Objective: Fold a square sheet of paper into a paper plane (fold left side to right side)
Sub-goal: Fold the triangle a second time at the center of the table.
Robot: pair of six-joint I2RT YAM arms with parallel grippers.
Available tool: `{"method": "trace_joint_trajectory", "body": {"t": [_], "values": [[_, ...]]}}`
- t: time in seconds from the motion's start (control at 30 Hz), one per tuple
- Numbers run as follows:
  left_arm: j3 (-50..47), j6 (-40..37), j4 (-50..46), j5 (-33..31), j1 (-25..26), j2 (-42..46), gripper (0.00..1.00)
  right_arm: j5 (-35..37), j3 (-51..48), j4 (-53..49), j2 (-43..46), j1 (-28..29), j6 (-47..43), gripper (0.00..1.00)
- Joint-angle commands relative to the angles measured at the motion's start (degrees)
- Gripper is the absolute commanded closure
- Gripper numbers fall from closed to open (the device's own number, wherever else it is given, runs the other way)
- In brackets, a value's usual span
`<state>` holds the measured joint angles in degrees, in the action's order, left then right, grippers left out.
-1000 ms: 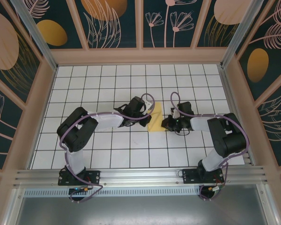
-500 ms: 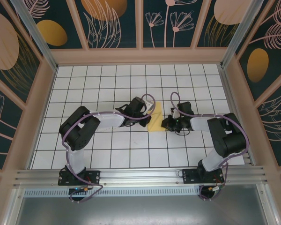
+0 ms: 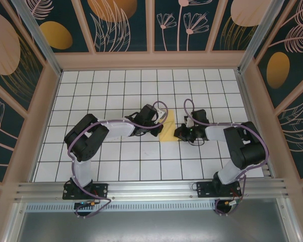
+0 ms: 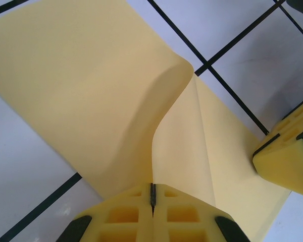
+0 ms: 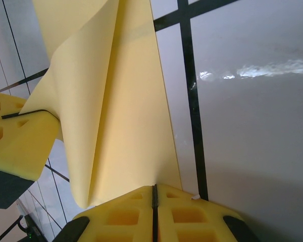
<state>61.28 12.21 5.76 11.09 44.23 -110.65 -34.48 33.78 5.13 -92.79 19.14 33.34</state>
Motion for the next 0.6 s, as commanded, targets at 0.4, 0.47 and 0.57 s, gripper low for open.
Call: {"method": "trace_joint_trajectory", "body": {"t": [0.4,0.47,0.57], "values": [[1.5,-0.54,0.11,-0.12,-0.42,-2.38,1.0,4.35,-1.08,-4.75,-2.84,1.17,-1.79,0.89],[1.48,-0.52,0.17,-0.11,-0.45,-2.52,1.0,4.33,-1.04,-4.77,-2.99,1.25,-1.79,0.89],[1.48,-0.52,0.21,-0.28,-0.36,-2.77,1.0,4.28,-1.0,-4.71,-3.13,1.31,-1.8,0.89]]}}
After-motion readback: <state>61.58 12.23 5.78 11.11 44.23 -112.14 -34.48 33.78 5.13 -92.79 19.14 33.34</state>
